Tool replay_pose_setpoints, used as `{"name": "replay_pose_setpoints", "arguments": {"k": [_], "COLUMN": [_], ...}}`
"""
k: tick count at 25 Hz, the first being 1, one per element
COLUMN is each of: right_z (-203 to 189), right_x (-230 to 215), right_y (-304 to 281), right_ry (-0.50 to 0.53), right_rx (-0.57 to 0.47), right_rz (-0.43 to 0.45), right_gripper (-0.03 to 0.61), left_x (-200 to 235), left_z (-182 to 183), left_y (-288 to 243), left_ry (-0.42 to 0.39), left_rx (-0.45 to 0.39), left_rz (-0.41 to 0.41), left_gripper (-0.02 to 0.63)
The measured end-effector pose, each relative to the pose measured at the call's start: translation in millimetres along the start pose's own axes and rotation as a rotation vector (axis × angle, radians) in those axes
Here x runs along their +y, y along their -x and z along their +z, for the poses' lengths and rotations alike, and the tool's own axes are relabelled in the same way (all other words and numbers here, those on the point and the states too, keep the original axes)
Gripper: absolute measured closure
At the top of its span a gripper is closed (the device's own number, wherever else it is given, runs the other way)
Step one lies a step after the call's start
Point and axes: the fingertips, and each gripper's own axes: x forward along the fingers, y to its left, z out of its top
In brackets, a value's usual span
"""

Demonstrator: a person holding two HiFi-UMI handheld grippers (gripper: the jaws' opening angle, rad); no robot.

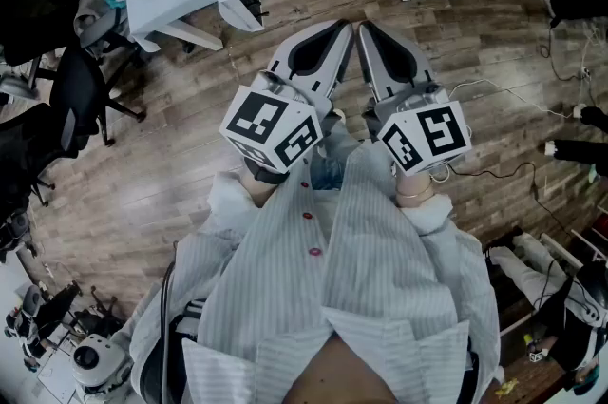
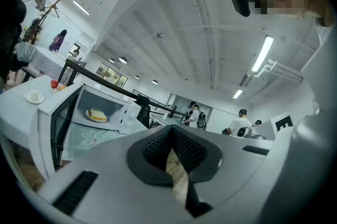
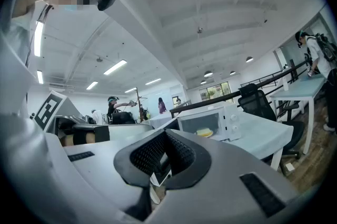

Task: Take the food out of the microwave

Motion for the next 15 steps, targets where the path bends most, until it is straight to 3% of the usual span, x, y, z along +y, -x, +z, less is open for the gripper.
{"name": "replay_pose_setpoints", "arguments": {"k": [15], "right_z": [6], "right_x": [-15], "right_y": [20], "right_ry": [-0.007], "right_rx": [-0.021], "right_rz": [0.026], "right_gripper": [0.546], "left_x": [-17], "left_z": [-7], "left_y": [-12], "left_ry": [-0.003], "left_rx": [-0.016], "left_rz": [0.029], "left_gripper": [0.606]}}
